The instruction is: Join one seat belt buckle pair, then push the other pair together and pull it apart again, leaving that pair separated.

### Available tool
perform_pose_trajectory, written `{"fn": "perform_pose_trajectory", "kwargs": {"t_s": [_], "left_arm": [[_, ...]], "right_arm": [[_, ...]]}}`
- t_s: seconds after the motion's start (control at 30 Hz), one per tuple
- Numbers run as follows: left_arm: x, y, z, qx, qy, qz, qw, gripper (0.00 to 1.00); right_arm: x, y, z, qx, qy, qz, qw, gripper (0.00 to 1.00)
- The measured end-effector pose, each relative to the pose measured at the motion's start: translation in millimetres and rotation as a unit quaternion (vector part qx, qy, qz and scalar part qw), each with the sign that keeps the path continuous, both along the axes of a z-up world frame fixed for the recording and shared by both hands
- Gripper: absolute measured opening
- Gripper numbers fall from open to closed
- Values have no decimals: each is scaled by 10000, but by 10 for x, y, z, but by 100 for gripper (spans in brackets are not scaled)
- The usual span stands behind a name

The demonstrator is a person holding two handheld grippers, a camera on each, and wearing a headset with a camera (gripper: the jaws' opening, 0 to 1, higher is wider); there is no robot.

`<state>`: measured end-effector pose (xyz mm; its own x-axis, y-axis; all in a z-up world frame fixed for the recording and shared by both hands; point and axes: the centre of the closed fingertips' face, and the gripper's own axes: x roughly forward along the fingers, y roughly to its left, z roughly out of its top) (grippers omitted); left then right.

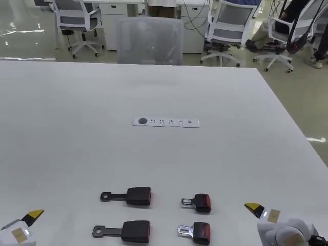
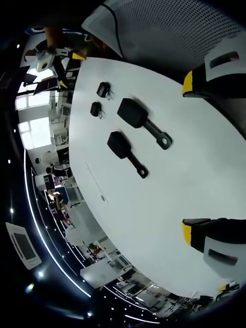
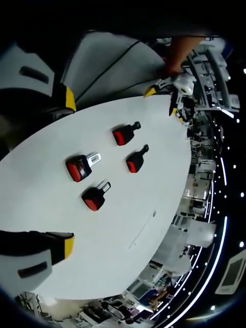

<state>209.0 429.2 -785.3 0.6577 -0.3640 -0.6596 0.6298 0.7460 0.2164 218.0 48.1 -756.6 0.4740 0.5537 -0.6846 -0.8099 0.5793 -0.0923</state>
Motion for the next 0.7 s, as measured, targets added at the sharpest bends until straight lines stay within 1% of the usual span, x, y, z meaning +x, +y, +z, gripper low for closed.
{"fn": "perform_pose_trajectory", "kwargs": {"t_s": [0.07, 0.1, 0.13, 0.2, 0.27, 0.37, 0.4, 0.47, 0.5, 0.53, 0.57, 0.6, 0.63, 0.67, 0.7], "left_arm": [[-15, 2, -16, 62, 31, -24, 10000, 100], [-20, -3, -22, 85, 35, -44, 9999, 100], [-24, -7, -25, 100, 43, -59, 9999, 100], [-24, -3, -37, 129, 47, -84, 9999, 100], [-23, -1, -41, 172, 28, -111, 9998, 100], [-26, -17, -16, 202, -19, -142, 9997, 100], [-23, -14, -13, 245, -42, -148, 9996, 100], [-23, -8, -23, 312, -14, -136, 9994, 100], [-19, 5, -12, 431, -50, -167, 9989, 100], [23, 24, 59, 607, -290, -249, 9974, 99], [53, 3, 151, 596, -536, -320, 9963, 97], [37, 10, 148, 489, -461, -253, 9974, 97], [24, 51, 78, 396, -234, -133, 9989, 98], [1, 85, 27, 432, -74, -56, 9990, 99], [17, 83, 9, 505, -76, -90, 9987, 100]], "right_arm": [[-13, -44, -16, -109, 31, -10, 9999, 94], [-12, -67, -18, -177, 17, -14, 9998, 90], [-16, -68, -18, -182, 21, -10, 9998, 88], [-37, -51, -14, -148, 46, 66, 9999, 88], [-63, -57, -31, -218, 112, 137, 9996, 89], [-78, -45, 5, -250, 59, 196, 9995, 90], [-77, -40, 11, -232, 33, 204, 9995, 90], [-88, -21, 11, -234, -8, 223, 9995, 88], [-99, -4, 18, -267, -55, 301, 9992, 87], [-108, 16, 25, -324, -128, 427, 9985, 86], [-113, 26, 28, -437, -212, 565, 9972, 85], [-122, 38, 27, -431, -196, 574, 9972, 85], [-121, 43, 27, -420, -164, 597, 9972, 85], [-114, 43, 31, -416, -162, 610, 9971, 83], [-94, 46, 31, -423, -160, 630, 9970, 82]]}}
